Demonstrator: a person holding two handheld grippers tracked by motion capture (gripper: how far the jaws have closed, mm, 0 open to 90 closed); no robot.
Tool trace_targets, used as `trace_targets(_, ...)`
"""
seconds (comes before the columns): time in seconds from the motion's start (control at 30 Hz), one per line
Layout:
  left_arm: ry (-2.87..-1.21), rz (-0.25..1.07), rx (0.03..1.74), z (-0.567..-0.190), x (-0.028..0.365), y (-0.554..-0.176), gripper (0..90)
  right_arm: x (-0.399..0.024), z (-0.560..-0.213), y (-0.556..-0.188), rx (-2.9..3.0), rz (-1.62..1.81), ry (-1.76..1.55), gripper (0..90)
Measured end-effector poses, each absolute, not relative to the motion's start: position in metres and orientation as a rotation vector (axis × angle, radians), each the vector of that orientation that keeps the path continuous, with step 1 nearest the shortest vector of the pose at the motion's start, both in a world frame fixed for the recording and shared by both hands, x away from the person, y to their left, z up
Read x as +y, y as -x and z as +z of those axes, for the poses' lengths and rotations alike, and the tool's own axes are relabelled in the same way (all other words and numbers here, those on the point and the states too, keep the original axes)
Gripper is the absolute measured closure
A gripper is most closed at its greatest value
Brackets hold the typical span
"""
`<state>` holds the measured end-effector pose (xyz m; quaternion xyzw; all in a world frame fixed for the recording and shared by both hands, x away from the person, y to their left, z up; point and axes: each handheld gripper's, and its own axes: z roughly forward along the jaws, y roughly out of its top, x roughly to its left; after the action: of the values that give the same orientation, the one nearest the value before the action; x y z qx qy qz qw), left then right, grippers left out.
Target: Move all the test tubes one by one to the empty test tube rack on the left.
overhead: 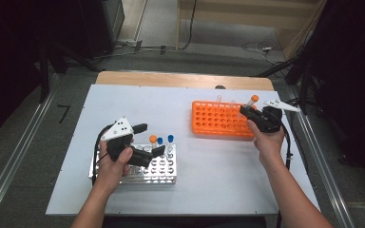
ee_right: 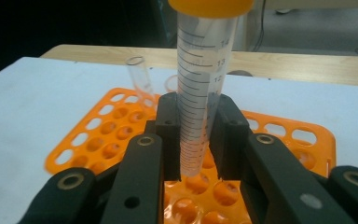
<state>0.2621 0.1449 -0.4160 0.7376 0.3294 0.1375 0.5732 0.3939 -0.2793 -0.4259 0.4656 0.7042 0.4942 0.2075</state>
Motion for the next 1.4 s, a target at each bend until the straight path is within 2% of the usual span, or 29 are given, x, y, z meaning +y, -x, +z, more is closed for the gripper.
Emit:
trace_targets(0.23, -1.73, 0.311, 0.749, -0.412, 0.142, -0.26, 0.0, -0.274, -0.417, -0.368, 2.045, 1.407, -1.2, 73.0)
trace_targets(0.87, -1.786, 0.283, 0.676, -0.403, 0.109, -0.252, 0.0, -0.244, -0.421, -0.291, 2.268, 1.424, -0.94, 73.0)
trace_targets(1.33, -1.826, 0.239, 0.641, -0.401, 0.081, -0.245, 0.1, -0.203, -0.424, -0.26, 2.467, 1.433, -0.69, 73.1)
trace_targets(1.4, -1.847, 0.251, 0.649, -0.401, 0.075, -0.244, 4.1, -0.199, -0.426, -0.259, 2.49, 1.428, -0.674, 73.1)
